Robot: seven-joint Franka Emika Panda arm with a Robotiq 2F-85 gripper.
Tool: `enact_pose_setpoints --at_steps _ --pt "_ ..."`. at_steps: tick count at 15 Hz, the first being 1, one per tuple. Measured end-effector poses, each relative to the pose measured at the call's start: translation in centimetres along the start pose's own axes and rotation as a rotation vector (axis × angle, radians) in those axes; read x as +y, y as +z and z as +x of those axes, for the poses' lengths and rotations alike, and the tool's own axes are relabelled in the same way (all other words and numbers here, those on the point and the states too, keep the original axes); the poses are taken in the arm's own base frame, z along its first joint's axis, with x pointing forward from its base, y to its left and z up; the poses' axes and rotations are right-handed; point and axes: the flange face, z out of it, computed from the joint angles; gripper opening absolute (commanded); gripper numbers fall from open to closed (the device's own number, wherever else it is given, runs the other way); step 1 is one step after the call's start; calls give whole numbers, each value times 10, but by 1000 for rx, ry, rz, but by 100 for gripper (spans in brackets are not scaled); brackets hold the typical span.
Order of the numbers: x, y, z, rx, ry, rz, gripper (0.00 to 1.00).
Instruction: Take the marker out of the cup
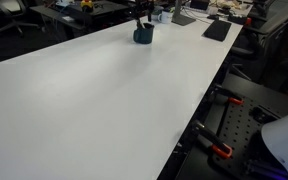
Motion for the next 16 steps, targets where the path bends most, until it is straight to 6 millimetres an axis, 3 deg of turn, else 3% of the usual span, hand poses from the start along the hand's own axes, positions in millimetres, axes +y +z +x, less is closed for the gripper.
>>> enact_pose_setpoints --at_steps 4,10,16 --pt "0 -3 5 17 -1 2 69" --pt "0 -3 8 32 -41 17 74" --pt "2 -3 8 40 -54 38 55"
